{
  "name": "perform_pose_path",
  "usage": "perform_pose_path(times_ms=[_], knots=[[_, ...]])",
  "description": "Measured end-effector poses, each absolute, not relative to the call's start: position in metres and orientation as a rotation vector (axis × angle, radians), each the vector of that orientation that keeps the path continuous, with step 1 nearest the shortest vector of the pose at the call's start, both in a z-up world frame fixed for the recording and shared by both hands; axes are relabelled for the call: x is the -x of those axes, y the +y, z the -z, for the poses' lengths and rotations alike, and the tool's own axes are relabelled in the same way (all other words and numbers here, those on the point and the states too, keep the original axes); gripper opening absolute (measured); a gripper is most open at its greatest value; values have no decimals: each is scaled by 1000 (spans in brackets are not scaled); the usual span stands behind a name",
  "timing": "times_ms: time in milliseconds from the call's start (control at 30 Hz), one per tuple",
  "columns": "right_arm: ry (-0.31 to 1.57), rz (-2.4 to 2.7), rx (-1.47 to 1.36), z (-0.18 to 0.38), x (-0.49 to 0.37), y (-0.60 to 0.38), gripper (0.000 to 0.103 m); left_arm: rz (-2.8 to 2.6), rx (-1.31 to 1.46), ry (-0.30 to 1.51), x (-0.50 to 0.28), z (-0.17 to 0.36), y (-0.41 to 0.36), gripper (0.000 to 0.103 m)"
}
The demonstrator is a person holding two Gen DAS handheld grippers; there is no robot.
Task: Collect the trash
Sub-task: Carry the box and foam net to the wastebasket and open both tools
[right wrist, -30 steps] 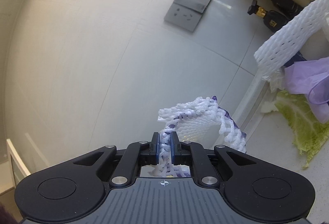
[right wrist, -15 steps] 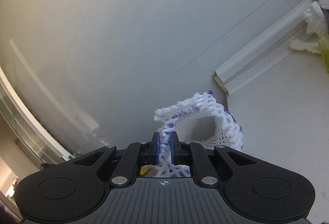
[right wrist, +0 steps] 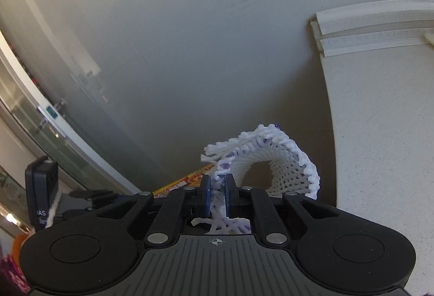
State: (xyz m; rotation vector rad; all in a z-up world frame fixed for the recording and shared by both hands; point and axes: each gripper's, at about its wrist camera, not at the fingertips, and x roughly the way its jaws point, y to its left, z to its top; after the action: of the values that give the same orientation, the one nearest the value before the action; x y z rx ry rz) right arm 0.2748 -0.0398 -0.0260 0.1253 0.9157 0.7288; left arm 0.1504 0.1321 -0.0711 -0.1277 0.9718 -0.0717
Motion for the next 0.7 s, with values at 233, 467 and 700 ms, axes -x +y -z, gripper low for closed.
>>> perform_pose_path(times_ms=[233, 467, 700], knots=[[1016, -695, 75, 61, -264, -11, 10, 87, 65, 1099, -157, 110, 121, 73], [1089, -655, 210, 85, -261, 9, 10, 89, 10, 1189, -173, 137, 105, 73], [1124, -636, 272, 95, -262, 27, 11, 101, -26, 1244, -174, 152, 102, 73]])
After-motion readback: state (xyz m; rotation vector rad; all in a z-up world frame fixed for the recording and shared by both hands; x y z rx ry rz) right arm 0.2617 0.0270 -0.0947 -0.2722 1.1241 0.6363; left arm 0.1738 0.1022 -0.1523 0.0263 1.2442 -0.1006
